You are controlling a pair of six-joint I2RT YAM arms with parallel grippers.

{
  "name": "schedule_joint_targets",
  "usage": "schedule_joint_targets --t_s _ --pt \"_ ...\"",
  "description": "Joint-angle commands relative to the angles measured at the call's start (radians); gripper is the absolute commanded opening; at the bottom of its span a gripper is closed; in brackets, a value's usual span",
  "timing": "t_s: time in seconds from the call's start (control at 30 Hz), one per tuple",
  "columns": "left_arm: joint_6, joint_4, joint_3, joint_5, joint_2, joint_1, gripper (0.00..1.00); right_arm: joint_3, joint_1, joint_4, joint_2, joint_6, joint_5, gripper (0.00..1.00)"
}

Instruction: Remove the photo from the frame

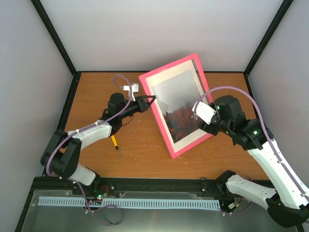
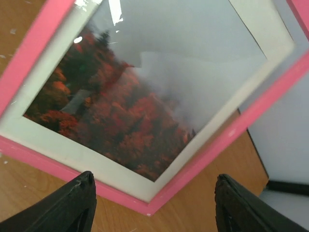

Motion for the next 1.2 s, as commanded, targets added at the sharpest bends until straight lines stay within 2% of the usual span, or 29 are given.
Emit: schedule_joint_targets --t_s 0.0,0.3,0.47,0.57,0.7,1.17 --pt "-0.050 0.075 0.075 0.181 0.129 0.045 0.01 -0.037 -0.139 0.086 0.037 0.038 -0.051 0.66" --pt "-0.102 0.083 0.147 0.341 0.408 0.057 0.01 -0.139 -0.610 0.207 0.195 -0.034 -0.325 0.66" --pt "-0.108 0.060 0.195 0.381 0.512 0.060 0.01 -0.156 -0.797 0.228 0.333 -0.061 -0.410 0.67" --pt "-0.080 -0.032 0.277 0.377 0.569 0.060 0.01 -0.164 -0.873 0.231 0.397 -0.079 -0.445 0.68" --pt "-0.028 -0.193 0.402 0.352 0.649 0.060 0.01 -0.186 -0.914 0.243 0.446 -0.086 -0.459 0.69" --pt "0.017 -0.477 0.761 0.290 0.905 0.023 0.01 -0.230 -0.941 0.284 0.523 -0.065 -0.440 0.70"
